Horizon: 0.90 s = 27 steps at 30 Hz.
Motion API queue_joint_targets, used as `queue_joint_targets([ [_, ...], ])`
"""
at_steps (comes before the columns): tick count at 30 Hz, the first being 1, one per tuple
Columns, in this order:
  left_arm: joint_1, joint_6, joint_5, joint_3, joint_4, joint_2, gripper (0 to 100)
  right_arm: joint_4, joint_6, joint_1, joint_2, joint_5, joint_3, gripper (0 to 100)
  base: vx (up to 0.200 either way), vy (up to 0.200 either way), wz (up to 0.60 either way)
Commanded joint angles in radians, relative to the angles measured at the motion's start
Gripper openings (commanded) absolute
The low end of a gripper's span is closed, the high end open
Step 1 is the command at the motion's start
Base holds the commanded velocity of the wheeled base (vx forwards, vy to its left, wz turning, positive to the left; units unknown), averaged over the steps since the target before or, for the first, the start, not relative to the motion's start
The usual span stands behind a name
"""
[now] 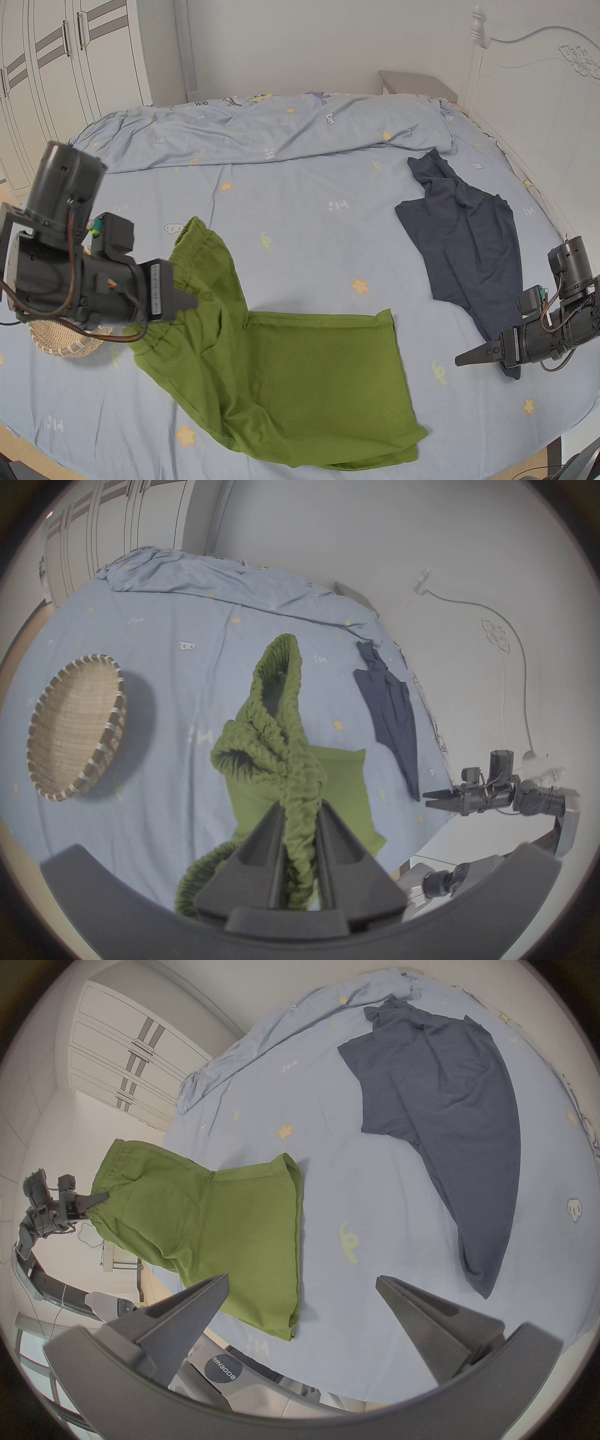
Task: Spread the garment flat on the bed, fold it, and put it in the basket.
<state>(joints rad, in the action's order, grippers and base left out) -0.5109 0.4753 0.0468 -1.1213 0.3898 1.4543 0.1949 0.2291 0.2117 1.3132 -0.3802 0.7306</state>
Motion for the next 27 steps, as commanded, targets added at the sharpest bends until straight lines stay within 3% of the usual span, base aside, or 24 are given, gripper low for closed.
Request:
queue_joint_targets([
  [1, -0.159, 0.105, -0.076, -0.114, 0.003, 0.144, 0, 0.000, -0.001, -0.002, 0.003, 0.000, 0.000, 100, 0.000, 0.000, 0.00],
  [8, -0.321, 0.229, -0.226, -0.176, 0.003, 0.270, 0, 0.000, -0.001, -0.003, 0.004, 0.003, -0.002, 100, 0.000, 0.000, 0.00],
  [17, -0.425, 0.275, -0.235, -0.235, 0.001, 0.301, 0, 0.000, -0.001, -0.002, 0.004, 0.003, -0.005, 100, 0.000, 0.000, 0.00],
  [27, -0.486, 0.316, -0.251, -0.264, -0.009, 0.420, 0, -0.002, 0.001, 0.000, 0.004, 0.006, -0.007, 100, 0.000, 0.000, 0.00],
])
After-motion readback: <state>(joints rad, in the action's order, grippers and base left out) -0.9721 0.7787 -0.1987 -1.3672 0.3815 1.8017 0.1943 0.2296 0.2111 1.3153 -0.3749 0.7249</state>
